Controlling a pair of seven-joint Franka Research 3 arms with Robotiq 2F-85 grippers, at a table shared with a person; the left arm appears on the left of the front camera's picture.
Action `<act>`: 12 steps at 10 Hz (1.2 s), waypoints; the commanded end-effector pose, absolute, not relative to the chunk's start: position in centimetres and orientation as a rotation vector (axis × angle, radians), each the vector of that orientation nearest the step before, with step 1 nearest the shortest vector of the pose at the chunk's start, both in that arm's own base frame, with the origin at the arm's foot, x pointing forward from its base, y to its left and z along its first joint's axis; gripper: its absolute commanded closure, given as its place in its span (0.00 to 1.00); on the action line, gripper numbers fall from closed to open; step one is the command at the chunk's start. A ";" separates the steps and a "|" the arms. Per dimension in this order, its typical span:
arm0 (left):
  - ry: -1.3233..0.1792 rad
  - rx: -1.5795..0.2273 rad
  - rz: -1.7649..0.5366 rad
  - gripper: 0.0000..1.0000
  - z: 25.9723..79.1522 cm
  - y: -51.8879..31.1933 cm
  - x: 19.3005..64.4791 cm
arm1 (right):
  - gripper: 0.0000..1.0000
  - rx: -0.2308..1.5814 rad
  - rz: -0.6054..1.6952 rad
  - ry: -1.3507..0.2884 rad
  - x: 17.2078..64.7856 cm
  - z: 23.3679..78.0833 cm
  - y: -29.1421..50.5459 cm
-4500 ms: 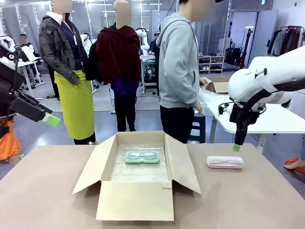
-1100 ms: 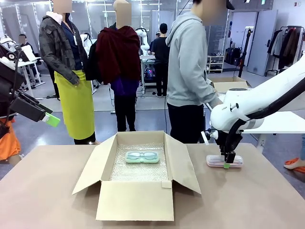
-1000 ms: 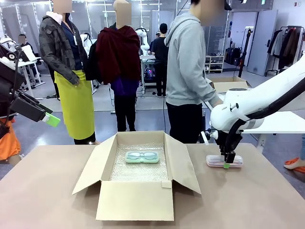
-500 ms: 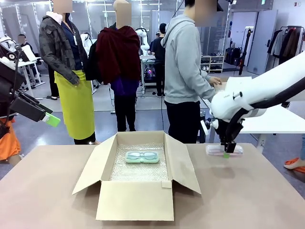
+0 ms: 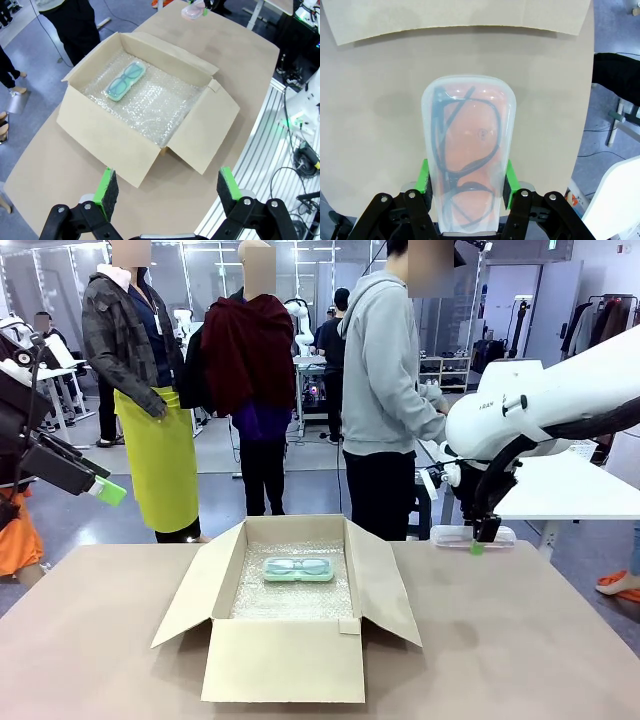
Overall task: Pack the glasses set securely to prepare it for shipping.
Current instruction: Put the Glasses case from the right side of the table into the Package Box.
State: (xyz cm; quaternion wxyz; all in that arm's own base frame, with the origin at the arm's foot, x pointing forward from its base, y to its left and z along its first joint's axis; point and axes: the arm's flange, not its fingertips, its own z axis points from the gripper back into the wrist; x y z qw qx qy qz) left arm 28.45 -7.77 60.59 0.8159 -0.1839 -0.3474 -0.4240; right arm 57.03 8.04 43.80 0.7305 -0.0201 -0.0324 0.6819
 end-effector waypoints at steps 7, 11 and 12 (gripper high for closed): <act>-0.745 -0.396 -0.909 0.00 60.7 -7.7 28.4 | 0.76 -0.044 1.501 -0.071 57.0 43.8 8.0; -0.745 -0.396 -0.909 0.00 60.7 -7.7 28.4 | 0.37 -0.042 1.545 -0.107 56.1 47.9 13.4; -0.745 -0.396 -0.909 0.00 60.7 -7.7 28.4 | 0.37 -0.049 1.565 -0.097 55.7 49.4 15.7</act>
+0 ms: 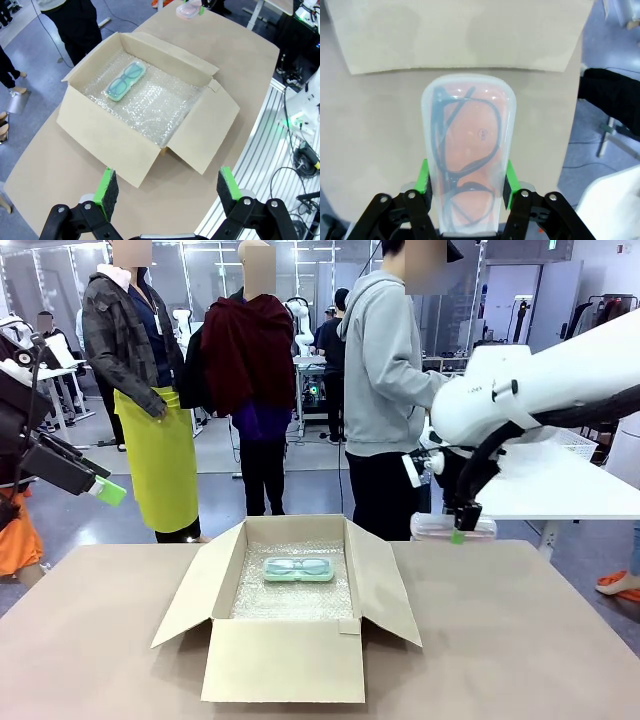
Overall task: Pack the glasses set securely to prepare it for shipping.
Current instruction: Put the Glasses case from the right side of the table into the Package Box.
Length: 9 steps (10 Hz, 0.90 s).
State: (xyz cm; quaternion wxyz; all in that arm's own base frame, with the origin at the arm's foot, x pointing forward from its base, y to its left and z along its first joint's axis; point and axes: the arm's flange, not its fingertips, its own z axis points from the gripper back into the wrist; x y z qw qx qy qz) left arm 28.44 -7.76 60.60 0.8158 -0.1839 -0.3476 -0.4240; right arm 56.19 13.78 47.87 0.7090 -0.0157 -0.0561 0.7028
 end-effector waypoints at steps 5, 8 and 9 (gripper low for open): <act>-0.745 -0.396 -0.909 0.00 60.7 -7.7 28.4 | 0.37 -0.050 1.584 -0.093 54.3 51.4 28.5; -0.745 -0.396 -0.909 0.00 60.7 -7.7 28.4 | 0.37 -0.058 1.616 -0.127 54.3 48.8 35.2; -0.745 -0.396 -0.909 0.00 60.7 -7.7 28.4 | 0.37 -0.058 1.654 -0.118 54.7 47.8 37.3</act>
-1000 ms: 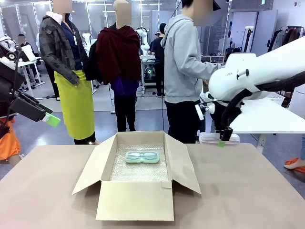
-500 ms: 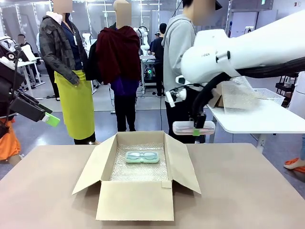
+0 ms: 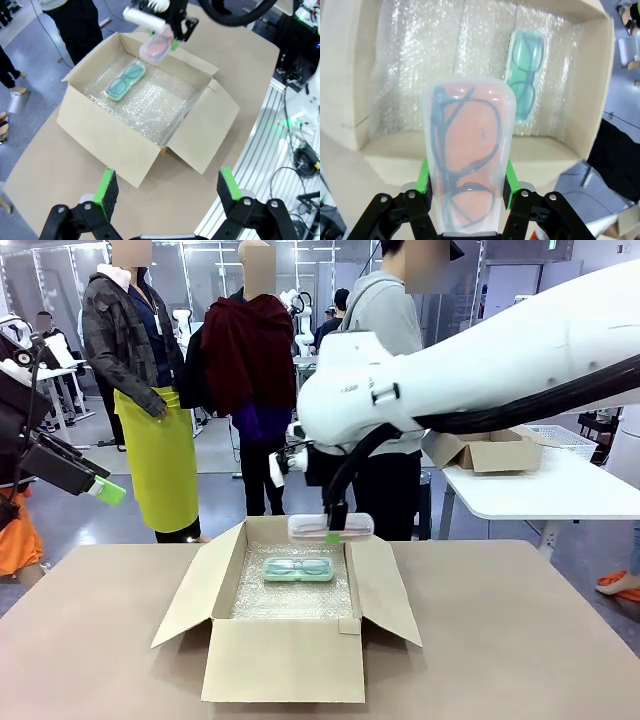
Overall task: Pack the glasses set securely to prepare it for shipping.
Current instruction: Put the Glasses case from the right side of the table into the Package Box.
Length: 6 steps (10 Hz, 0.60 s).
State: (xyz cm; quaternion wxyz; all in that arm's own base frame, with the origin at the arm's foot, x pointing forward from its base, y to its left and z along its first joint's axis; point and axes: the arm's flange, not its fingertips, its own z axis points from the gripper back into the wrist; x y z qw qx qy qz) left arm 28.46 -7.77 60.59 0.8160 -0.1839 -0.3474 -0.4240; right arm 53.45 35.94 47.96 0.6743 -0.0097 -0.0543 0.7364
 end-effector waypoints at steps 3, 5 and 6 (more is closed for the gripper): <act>-0.745 -0.396 -0.909 0.00 60.7 -7.7 28.4 | 0.37 -0.024 1.648 -0.135 55.5 45.1 40.7; -0.745 -0.396 -0.909 0.00 60.7 -7.7 28.4 | 0.37 -0.010 1.655 -0.099 55.4 43.0 43.0; -0.745 -0.396 -0.909 0.00 60.7 -7.7 28.4 | 0.37 0.014 1.672 -0.080 55.3 41.9 43.8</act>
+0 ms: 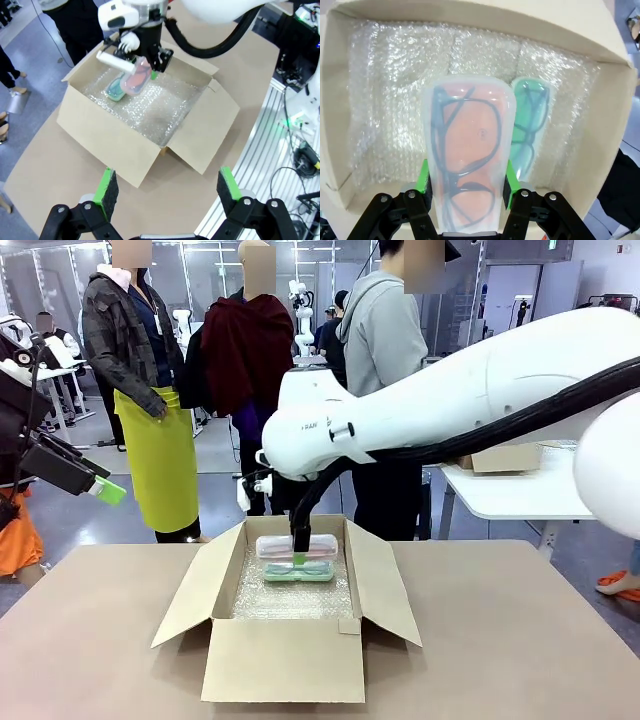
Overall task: Pack the glasses set securely to prepare it for shipping.
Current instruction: Put the Glasses case from the right side of the table into the Package Box.
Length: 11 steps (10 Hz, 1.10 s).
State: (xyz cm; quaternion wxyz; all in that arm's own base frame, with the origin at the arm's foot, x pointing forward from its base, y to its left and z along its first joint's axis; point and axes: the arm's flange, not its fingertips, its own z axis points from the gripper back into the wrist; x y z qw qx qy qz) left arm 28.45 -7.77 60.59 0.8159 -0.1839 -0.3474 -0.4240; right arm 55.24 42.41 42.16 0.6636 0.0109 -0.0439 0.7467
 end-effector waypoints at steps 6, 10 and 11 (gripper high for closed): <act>-0.745 -0.396 -0.909 0.00 60.7 -7.7 28.4 | 0.37 0.077 1.672 -0.001 53.4 36.7 44.4; -0.745 -0.396 -0.909 0.00 60.7 -7.7 28.4 | 0.37 0.093 1.638 0.034 53.5 34.1 44.1; -0.745 -0.396 -0.909 0.00 60.7 -7.7 28.4 | 0.37 0.102 1.633 0.040 53.5 33.8 43.9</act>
